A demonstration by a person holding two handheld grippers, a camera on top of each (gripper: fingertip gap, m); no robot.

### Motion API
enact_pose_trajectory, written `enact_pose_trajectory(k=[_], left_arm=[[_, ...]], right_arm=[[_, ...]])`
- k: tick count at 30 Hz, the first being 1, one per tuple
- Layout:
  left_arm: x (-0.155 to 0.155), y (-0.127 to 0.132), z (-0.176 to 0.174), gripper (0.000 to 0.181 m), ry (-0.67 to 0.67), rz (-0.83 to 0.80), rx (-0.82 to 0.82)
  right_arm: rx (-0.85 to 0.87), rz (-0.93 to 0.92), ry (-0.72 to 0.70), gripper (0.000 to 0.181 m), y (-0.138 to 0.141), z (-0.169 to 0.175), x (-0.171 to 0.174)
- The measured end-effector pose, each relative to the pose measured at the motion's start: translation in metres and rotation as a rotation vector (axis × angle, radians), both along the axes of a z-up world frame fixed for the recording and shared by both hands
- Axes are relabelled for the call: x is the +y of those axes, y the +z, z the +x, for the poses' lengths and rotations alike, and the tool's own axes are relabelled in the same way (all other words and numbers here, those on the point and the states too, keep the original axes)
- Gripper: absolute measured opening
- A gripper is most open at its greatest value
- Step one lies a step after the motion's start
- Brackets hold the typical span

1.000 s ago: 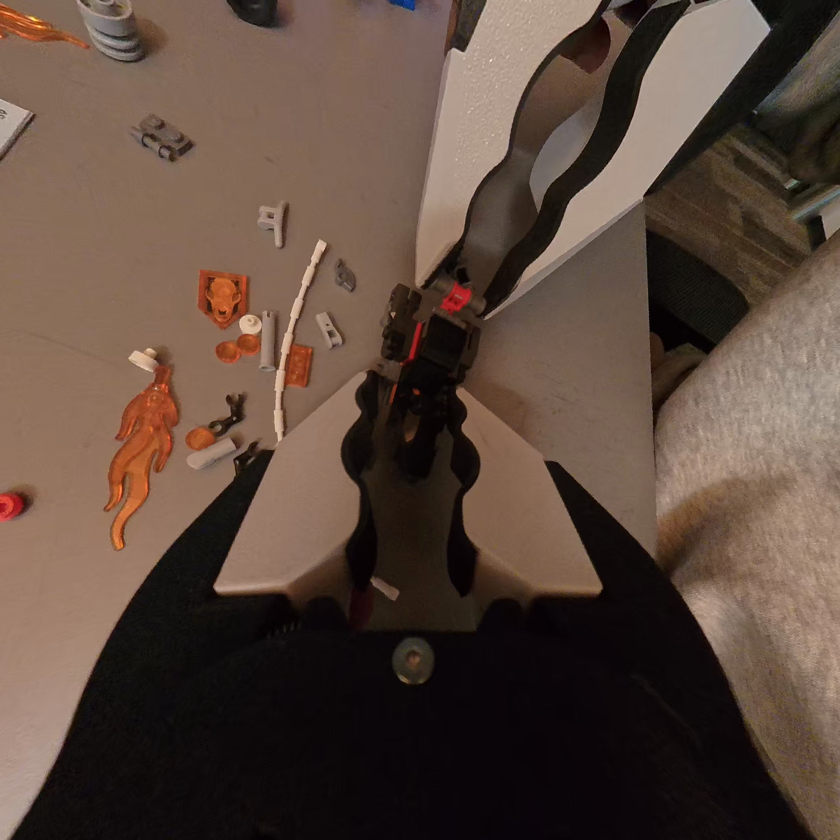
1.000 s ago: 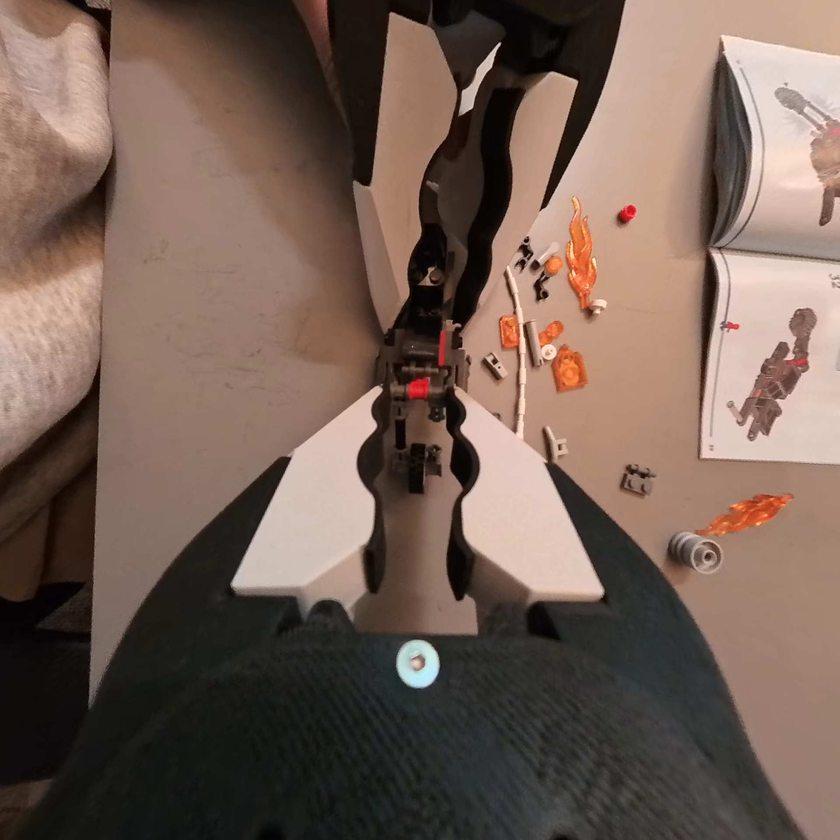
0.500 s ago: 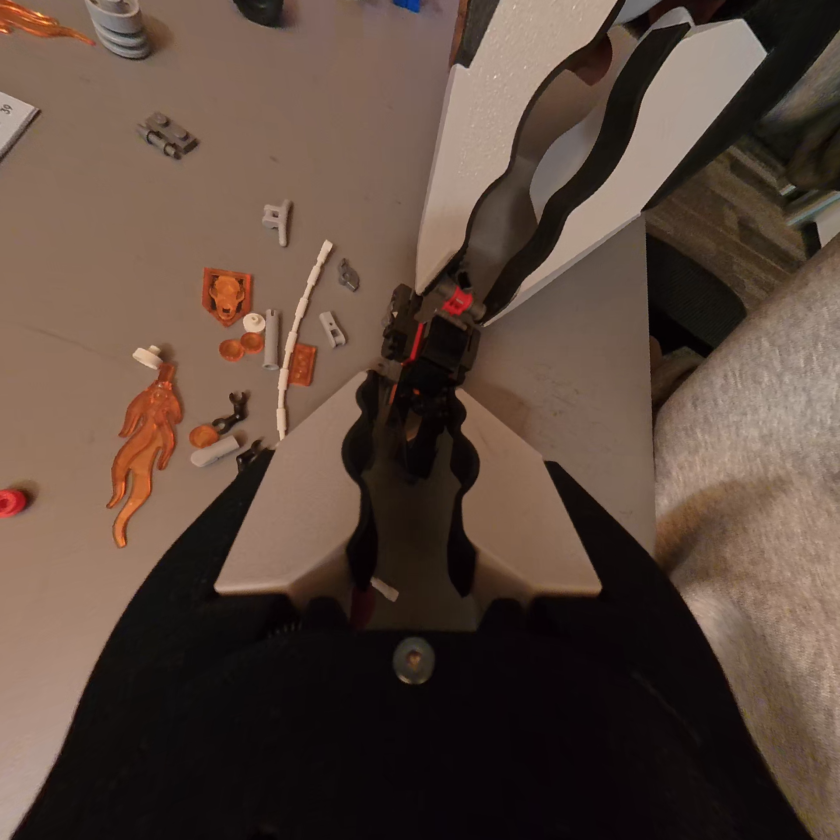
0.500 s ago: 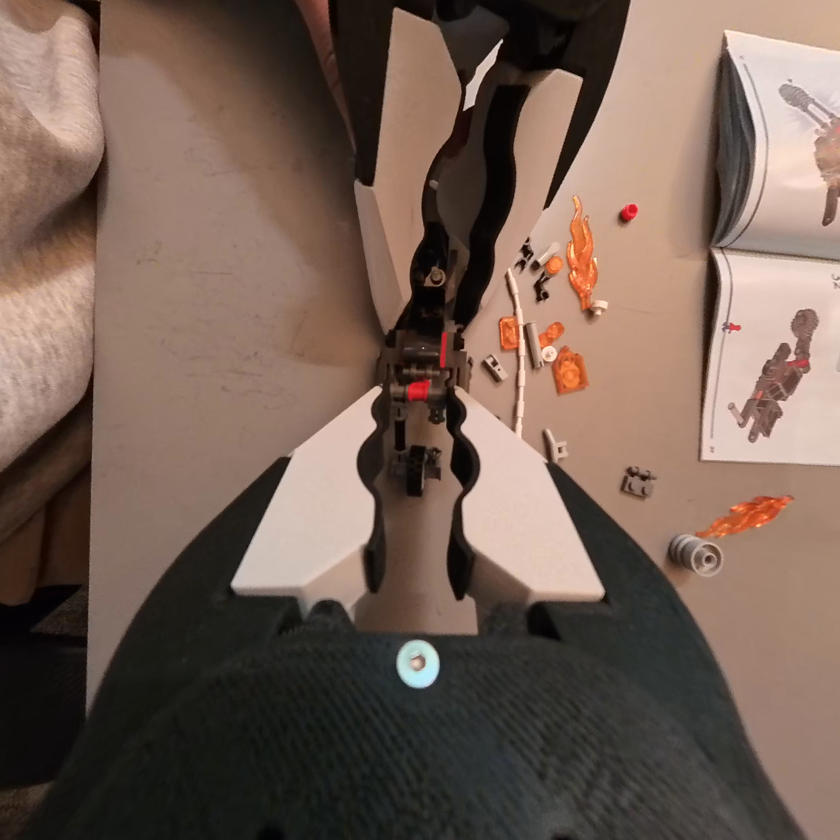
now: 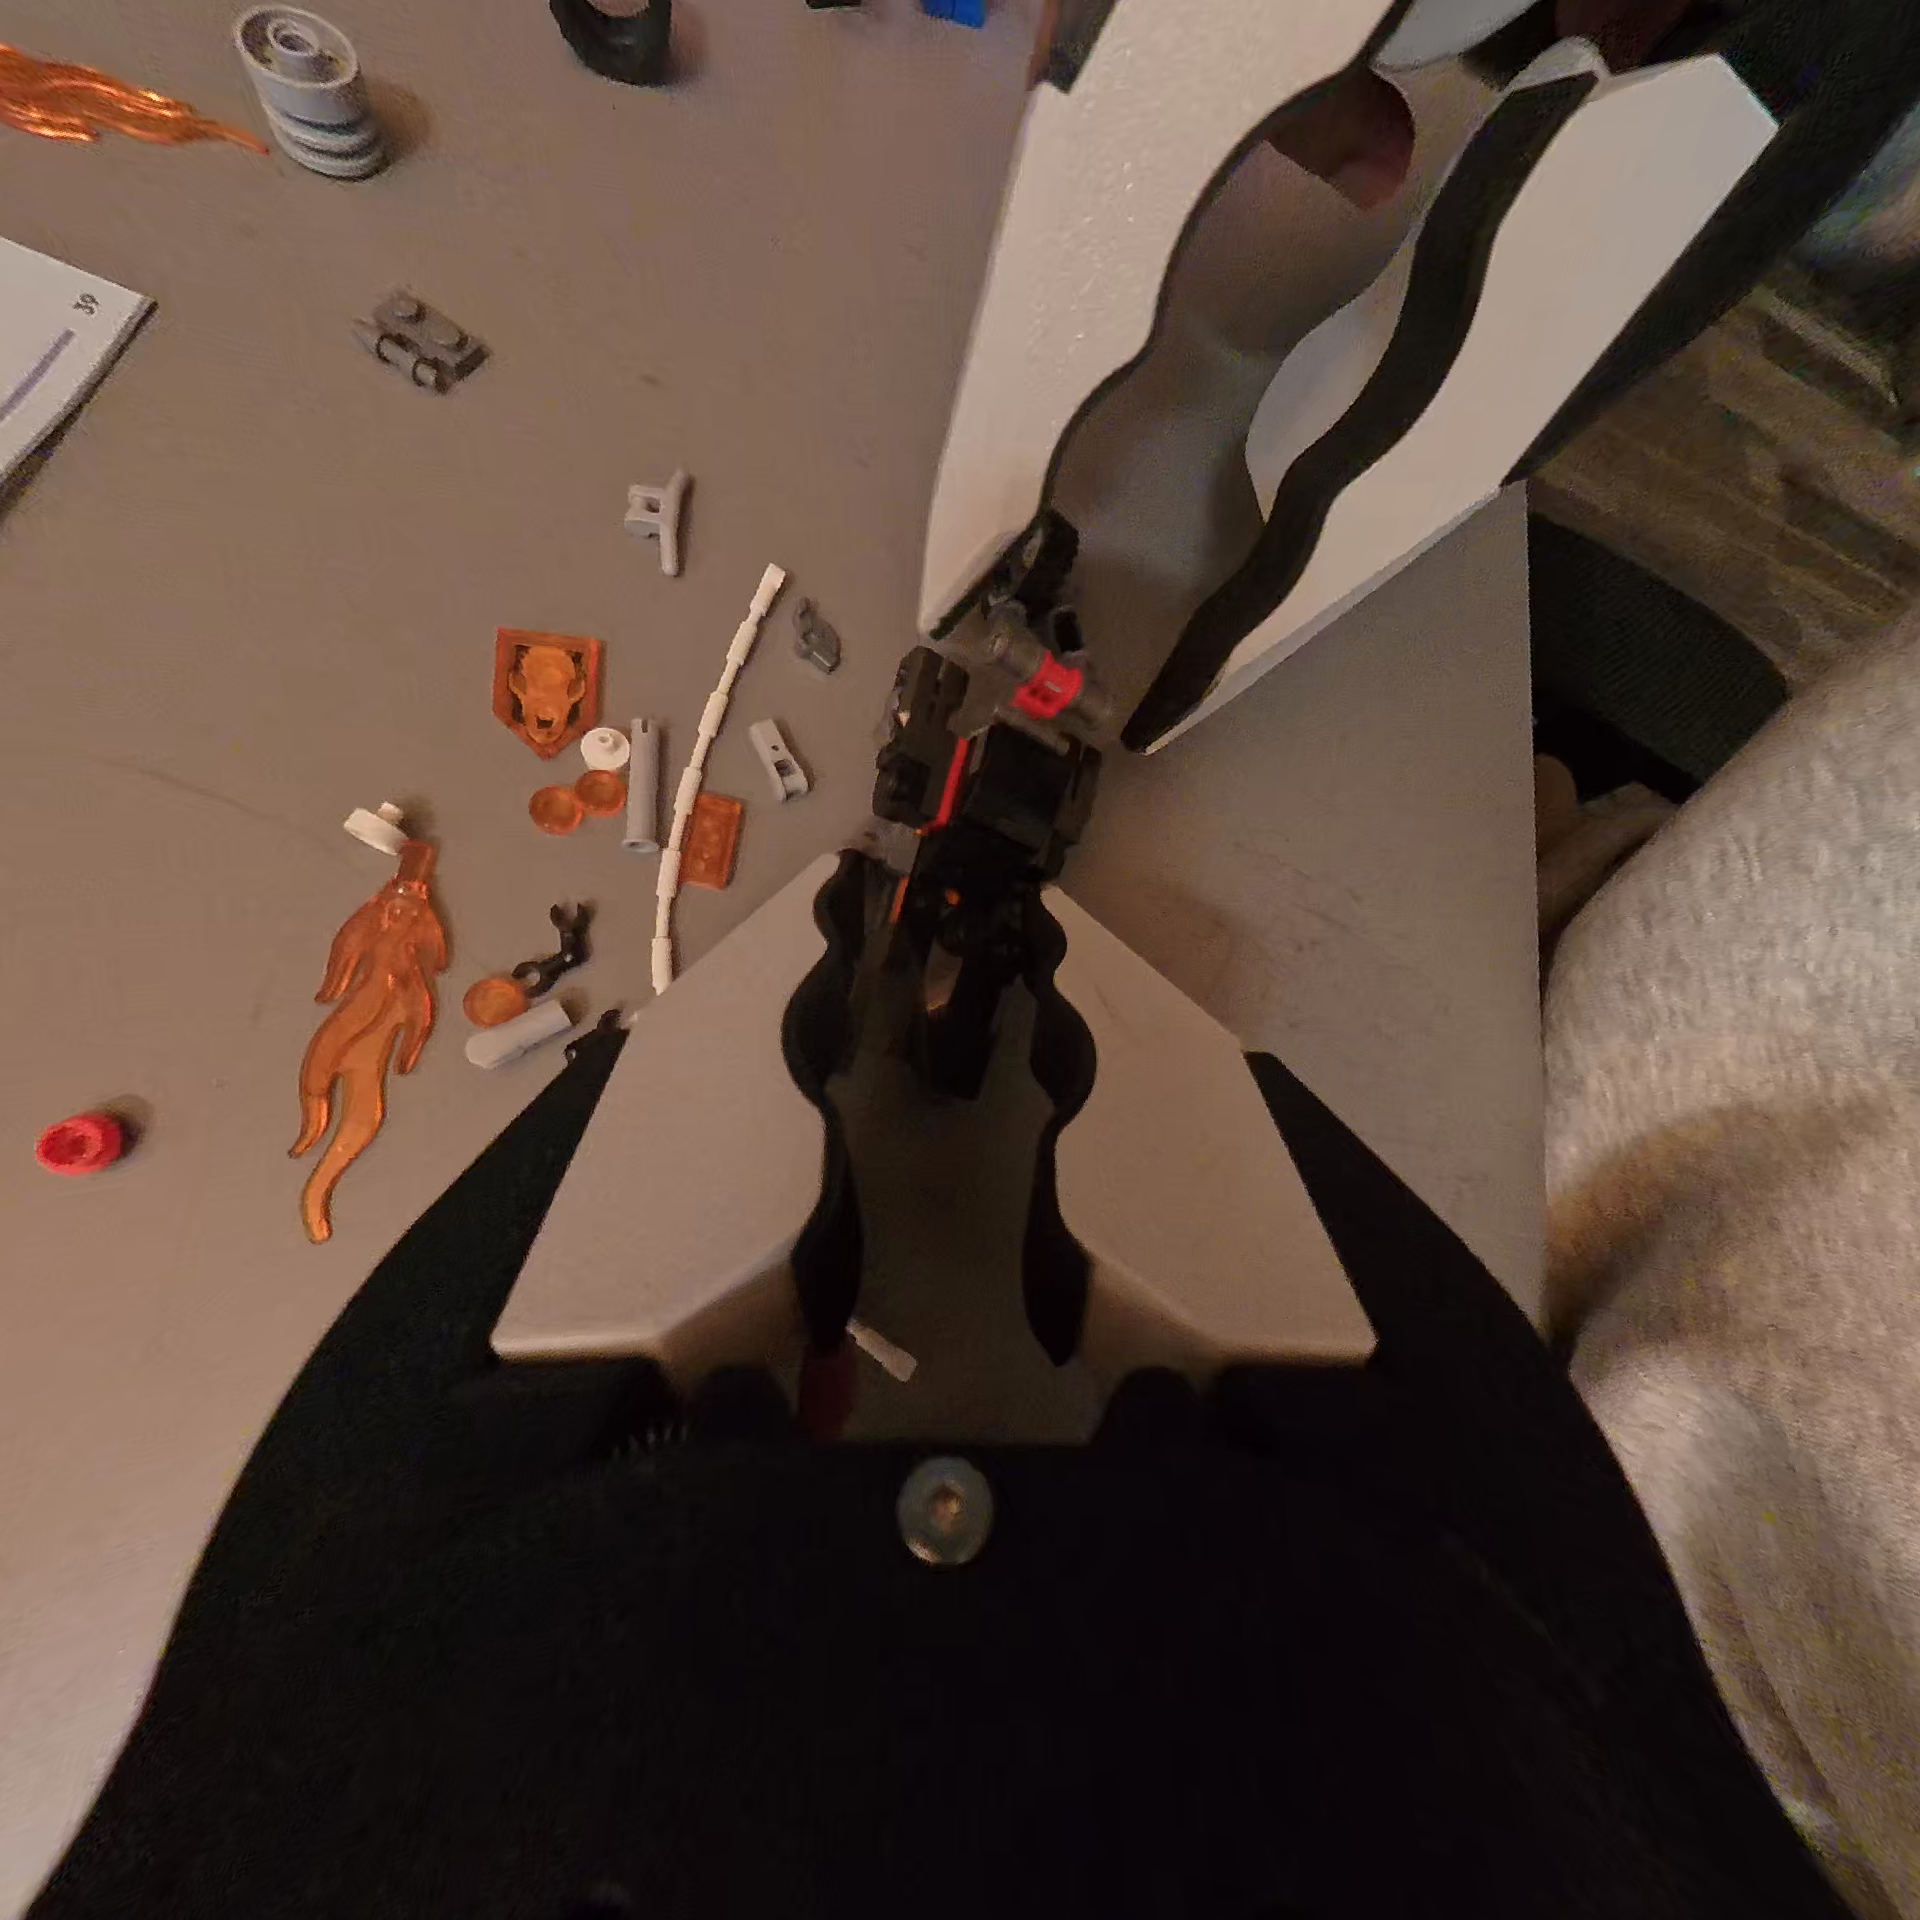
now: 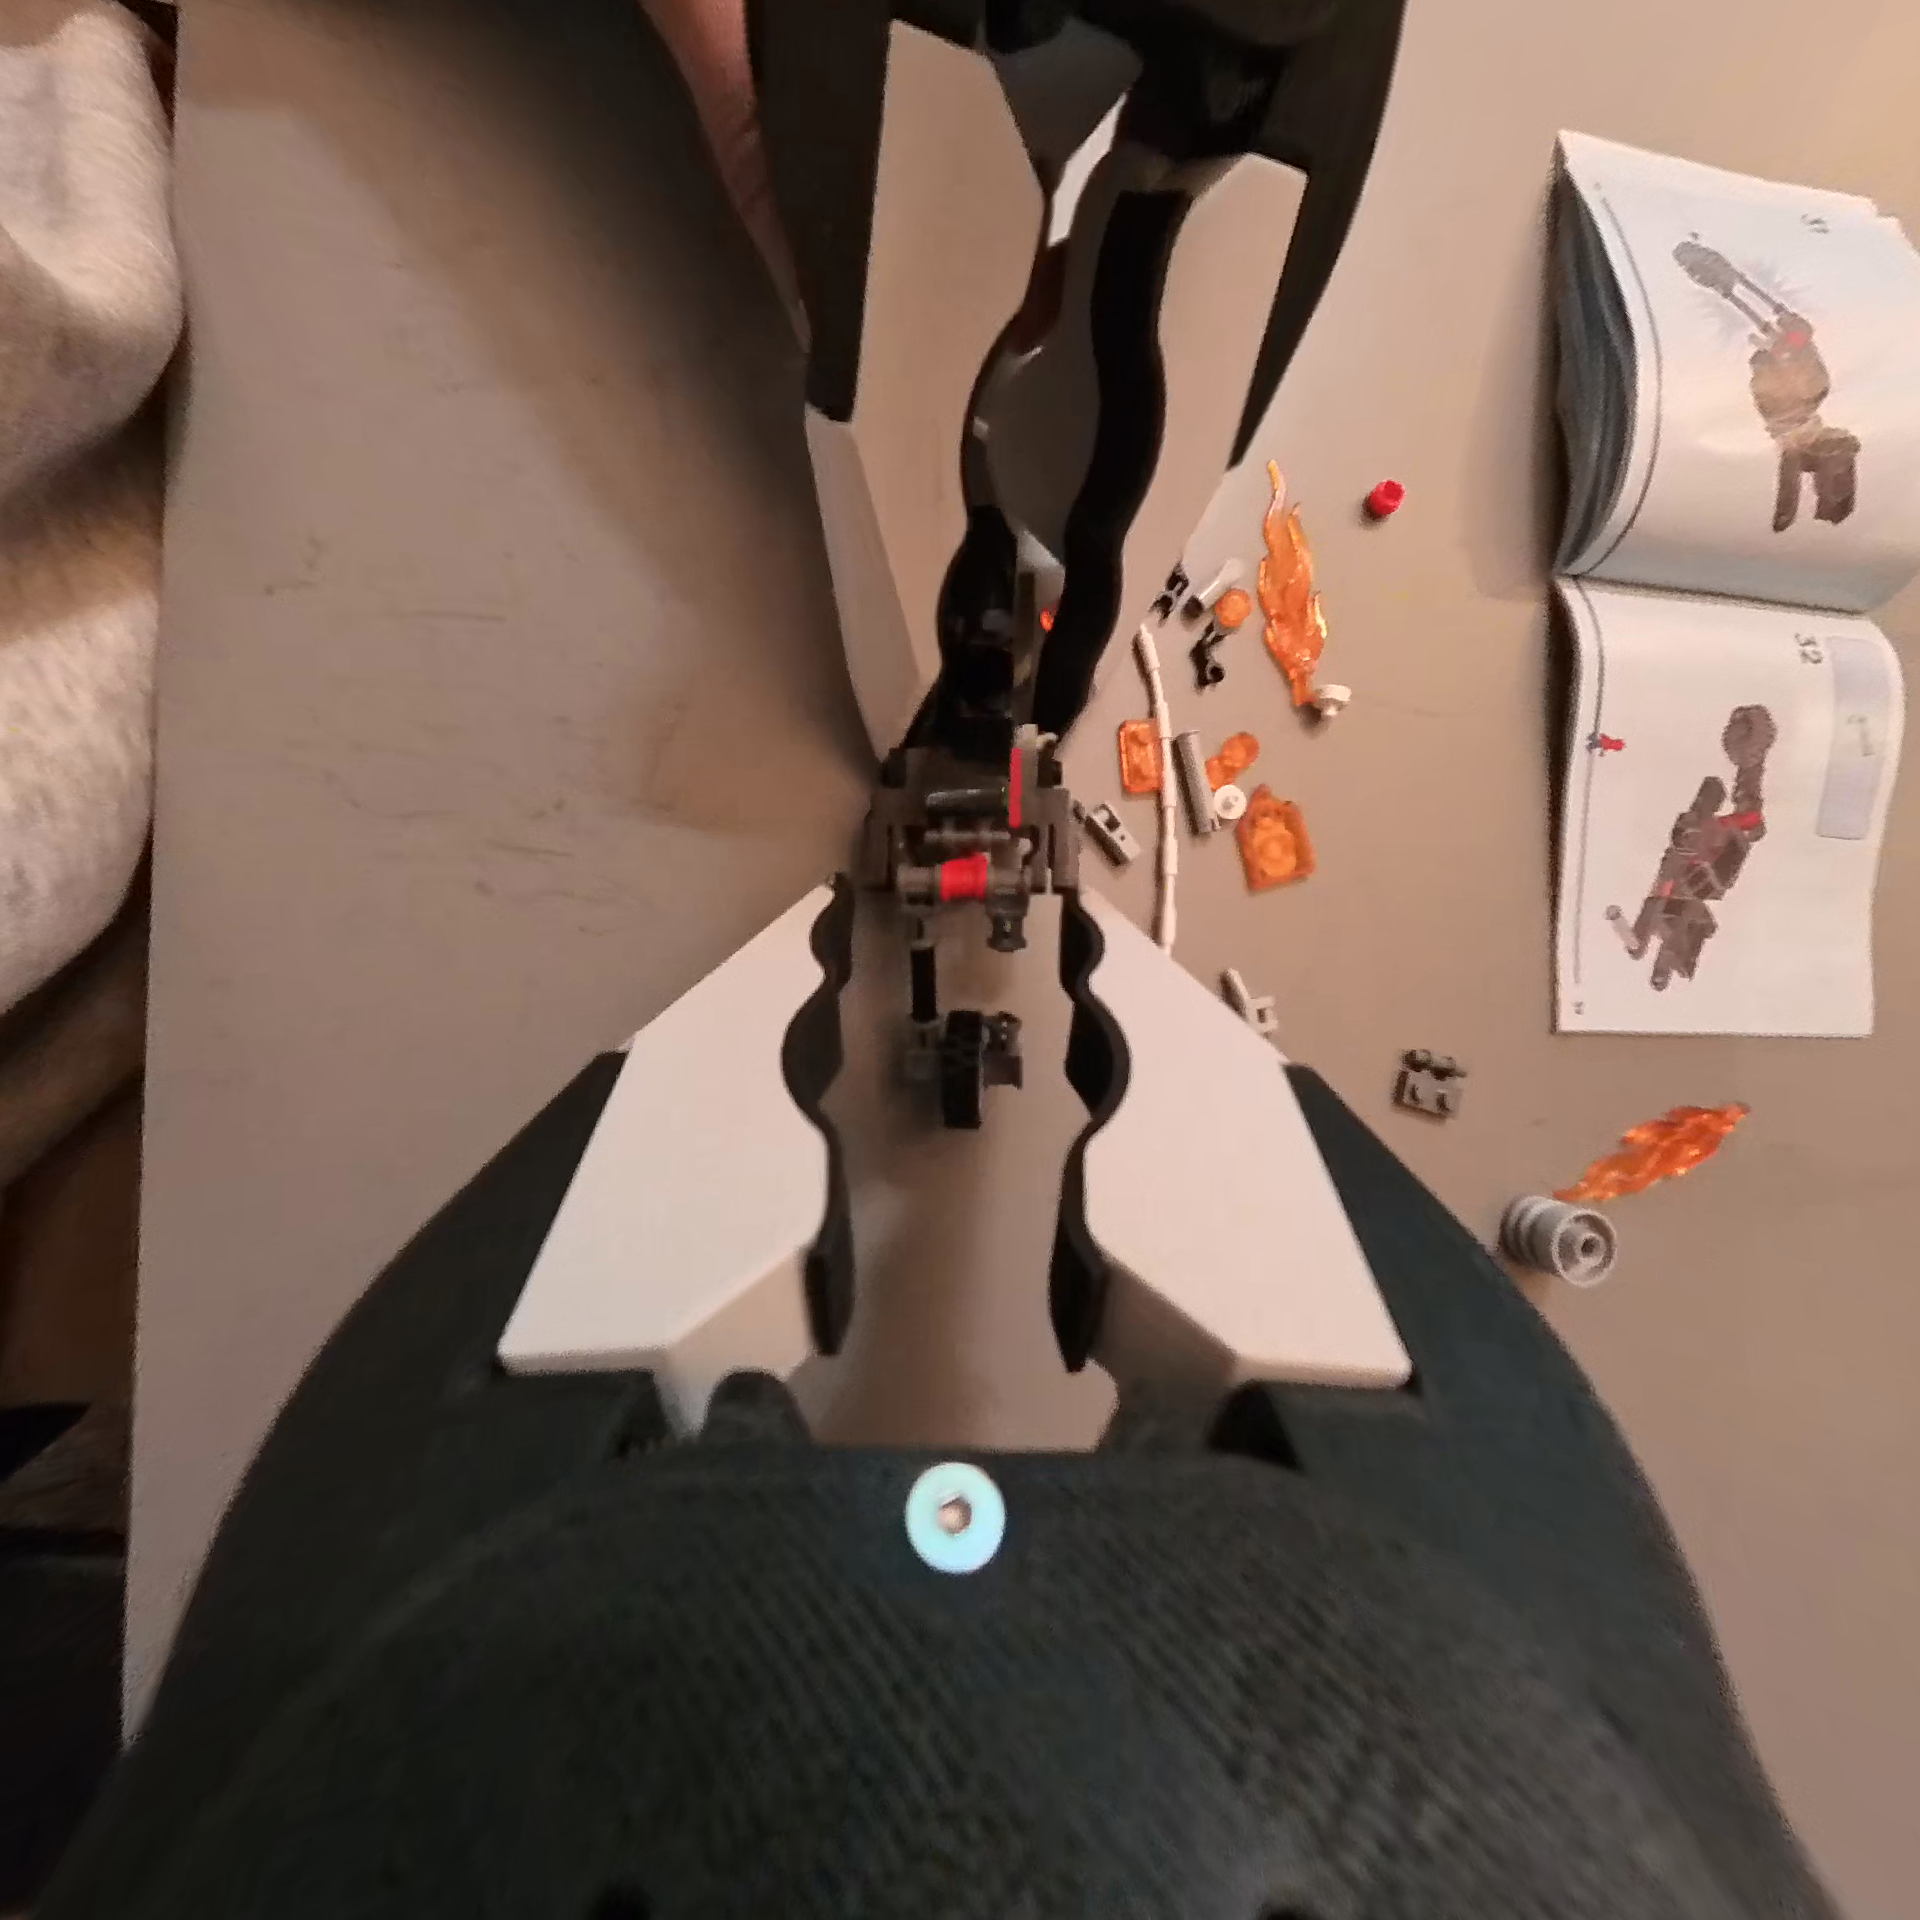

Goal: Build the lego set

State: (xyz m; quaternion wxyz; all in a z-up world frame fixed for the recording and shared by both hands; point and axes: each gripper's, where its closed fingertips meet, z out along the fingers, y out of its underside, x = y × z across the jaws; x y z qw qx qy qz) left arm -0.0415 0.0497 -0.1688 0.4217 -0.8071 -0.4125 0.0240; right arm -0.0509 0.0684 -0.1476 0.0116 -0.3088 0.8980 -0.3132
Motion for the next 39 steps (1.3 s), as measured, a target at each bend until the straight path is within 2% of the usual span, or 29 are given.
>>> enact_pose_trajectory(k=[7, 14, 30, 39], left_arm=[[0.0, 0.0, -0.001, 0.028, 0.004, -0.001, -0.001], [0.0, 0.0, -0.001, 0.028, 0.005, 0.005, -0.005], [0.0, 0.0, -0.001, 0.027, 0.016, 0.013, -0.011], [-0.001, 0.0, -0.002, 0.027, 0.021, 0.031, -0.023]], right_arm=[[0.042, -0.045, 0.016, 0.022, 0.008, 0.0, -0.001], [0.131, -0.027, 0.018, 0.022, 0.002, -0.002, -0.001], [0.079, 0.064, 0.041, 0.022, -0.003, -0.003, -0.003], [0.05, 0.025, 0.018, 0.022, -0.002, -0.003, -0.005]])
